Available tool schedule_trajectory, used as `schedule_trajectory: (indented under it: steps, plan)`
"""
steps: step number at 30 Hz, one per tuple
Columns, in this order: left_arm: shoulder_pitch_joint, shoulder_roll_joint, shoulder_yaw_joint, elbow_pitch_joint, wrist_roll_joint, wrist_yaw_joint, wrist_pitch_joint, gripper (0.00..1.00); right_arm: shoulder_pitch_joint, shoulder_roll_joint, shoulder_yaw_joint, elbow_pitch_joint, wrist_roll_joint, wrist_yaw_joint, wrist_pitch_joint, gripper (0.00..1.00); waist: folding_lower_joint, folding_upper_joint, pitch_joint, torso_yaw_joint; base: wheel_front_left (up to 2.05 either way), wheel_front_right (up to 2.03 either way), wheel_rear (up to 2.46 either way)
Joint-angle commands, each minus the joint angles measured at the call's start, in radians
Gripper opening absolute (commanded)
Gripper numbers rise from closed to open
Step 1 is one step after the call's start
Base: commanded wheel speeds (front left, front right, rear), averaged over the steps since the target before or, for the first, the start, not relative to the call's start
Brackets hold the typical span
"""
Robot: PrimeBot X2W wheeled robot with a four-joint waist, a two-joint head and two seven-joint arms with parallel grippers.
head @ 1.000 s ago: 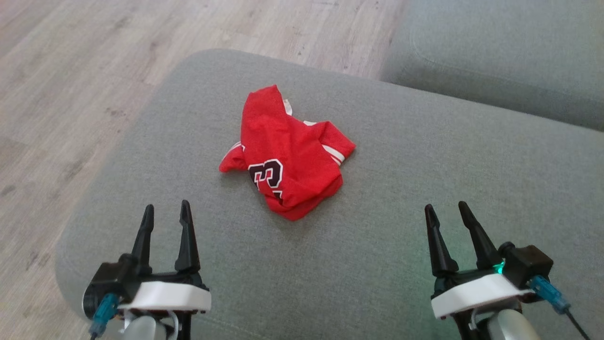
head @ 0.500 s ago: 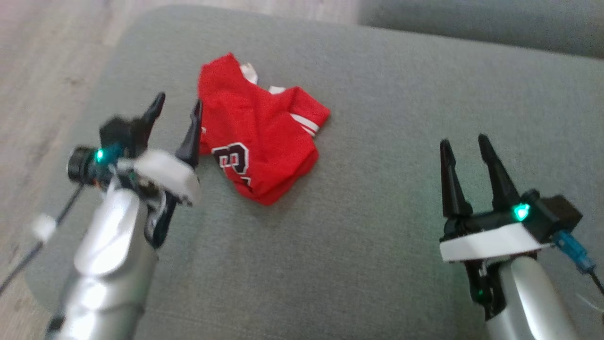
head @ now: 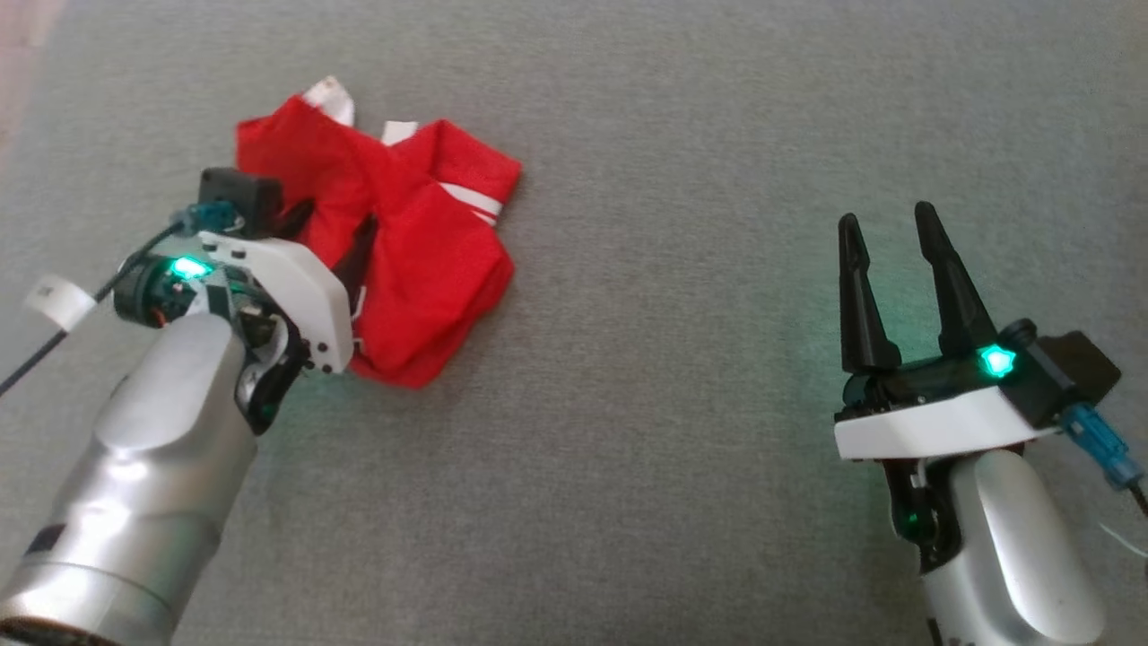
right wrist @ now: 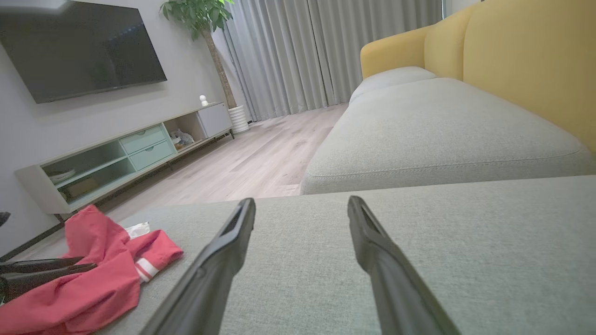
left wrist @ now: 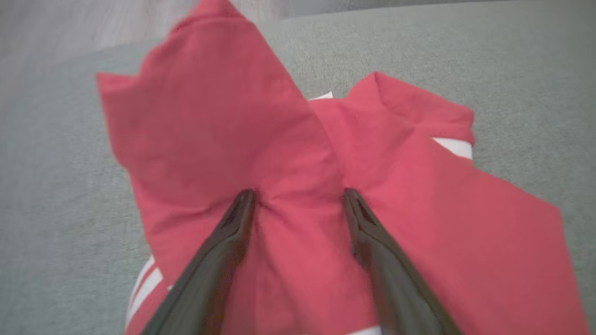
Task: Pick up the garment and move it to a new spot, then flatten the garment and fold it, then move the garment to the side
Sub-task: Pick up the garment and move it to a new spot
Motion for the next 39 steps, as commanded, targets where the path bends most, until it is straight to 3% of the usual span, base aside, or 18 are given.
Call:
schedule_trajectory:
  steps: [1,2,3,4,5,13,19,29,39]
  plan:
    - [-0.048,0.048,0.021,0.006,-0.023,0.002,0.002,1.00,-0.028,-0.002,0.029,-0.029,0.006,-0.001,-0.009,1.00,-0.0002,0.0000,0.012,-0.018,0.00,0.00,0.00]
    - [-0.052,0.046,0.014,0.022,-0.037,0.002,0.004,1.00,-0.029,-0.002,0.030,-0.027,0.007,-0.001,-0.009,1.00,-0.0002,0.0000,0.013,-0.022,0.00,0.00,0.00]
    - [-0.056,0.044,0.005,0.034,-0.050,0.002,0.007,0.80,-0.030,-0.002,0.032,-0.026,0.008,-0.001,-0.009,1.00,-0.0002,0.0000,0.014,-0.026,0.00,0.00,0.00]
    - [-0.059,0.043,-0.006,0.041,-0.061,0.002,0.004,0.17,-0.031,-0.002,0.034,-0.024,0.008,-0.001,-0.010,1.00,-0.0002,0.0000,0.013,-0.029,0.00,0.00,0.00]
    - [-0.062,0.044,-0.016,0.044,-0.071,0.002,-0.008,0.00,-0.032,-0.002,0.036,-0.022,0.008,-0.001,-0.010,1.00,-0.0002,0.0000,0.012,-0.033,0.00,0.00,0.00]
    - [-0.113,0.047,-0.013,0.028,-0.118,0.002,-0.270,0.00,-0.025,-0.002,0.047,0.011,0.010,-0.001,-0.010,1.00,-0.0002,0.0000,-0.045,-0.046,0.00,0.00,0.00]
    - [-0.151,0.051,-0.028,-0.090,-0.140,0.002,-0.417,0.00,-0.001,-0.002,0.055,0.023,0.033,-0.001,-0.011,1.00,-0.0002,0.0000,-0.098,-0.061,0.00,0.00,0.00]
    - [-0.155,0.070,-0.007,-0.323,-0.142,0.007,-0.455,0.00,0.022,-0.002,0.050,0.024,0.060,-0.001,-0.011,1.00,-0.0002,0.0000,-0.136,-0.107,0.00,0.00,0.00]
    - [-0.165,0.060,-0.035,-0.481,-0.113,0.056,-0.414,0.00,0.010,-0.002,0.078,0.008,0.099,-0.001,-0.011,1.00,-0.0002,0.0000,-0.116,-0.233,0.00,0.00,0.00]
